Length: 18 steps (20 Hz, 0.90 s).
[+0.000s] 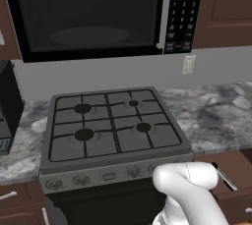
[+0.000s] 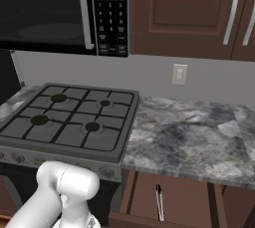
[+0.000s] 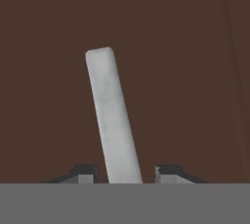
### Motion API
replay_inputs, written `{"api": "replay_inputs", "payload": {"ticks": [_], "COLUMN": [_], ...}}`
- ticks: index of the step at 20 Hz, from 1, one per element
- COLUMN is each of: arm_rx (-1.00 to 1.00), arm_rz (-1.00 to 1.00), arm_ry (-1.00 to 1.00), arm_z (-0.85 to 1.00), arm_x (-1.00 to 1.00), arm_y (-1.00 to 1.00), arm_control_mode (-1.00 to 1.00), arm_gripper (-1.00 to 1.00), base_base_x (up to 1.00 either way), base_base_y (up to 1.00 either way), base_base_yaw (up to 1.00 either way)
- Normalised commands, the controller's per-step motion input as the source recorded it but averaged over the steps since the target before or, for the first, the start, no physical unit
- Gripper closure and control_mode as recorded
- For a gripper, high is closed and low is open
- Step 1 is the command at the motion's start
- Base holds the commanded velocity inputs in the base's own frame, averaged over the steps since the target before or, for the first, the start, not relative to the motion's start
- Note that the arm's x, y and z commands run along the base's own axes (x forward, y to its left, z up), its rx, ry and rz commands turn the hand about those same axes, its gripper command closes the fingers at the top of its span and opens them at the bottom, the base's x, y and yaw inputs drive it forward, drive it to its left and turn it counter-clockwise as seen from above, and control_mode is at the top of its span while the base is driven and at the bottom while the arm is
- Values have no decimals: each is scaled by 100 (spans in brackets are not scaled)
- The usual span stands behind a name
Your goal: Take the tongs from the drawer on the right and place them on the dining counter next to the tray containing the hot dog.
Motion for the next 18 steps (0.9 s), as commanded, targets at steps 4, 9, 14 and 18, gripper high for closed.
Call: {"api": "replay_inputs", "payload": {"ticks": [4,9,14,18], "arm_rx": [1,1,2,2], "arm_rz": [0,0,0,0], "arm_ry": [0,0,0,0], "arm_z": [0,0,14,34], "arm_x": [-35,-57,-75,-69], "arm_y": [0,-12,-29,-38], "arm_control_mode": [-100,-100,-100,-100], "arm_gripper": [-100,-100,-100,-100], "base_base_x": [0,0,0,0], "base_base_y": [0,0,0,0], "base_base_yaw": [0,0,0,0]}}
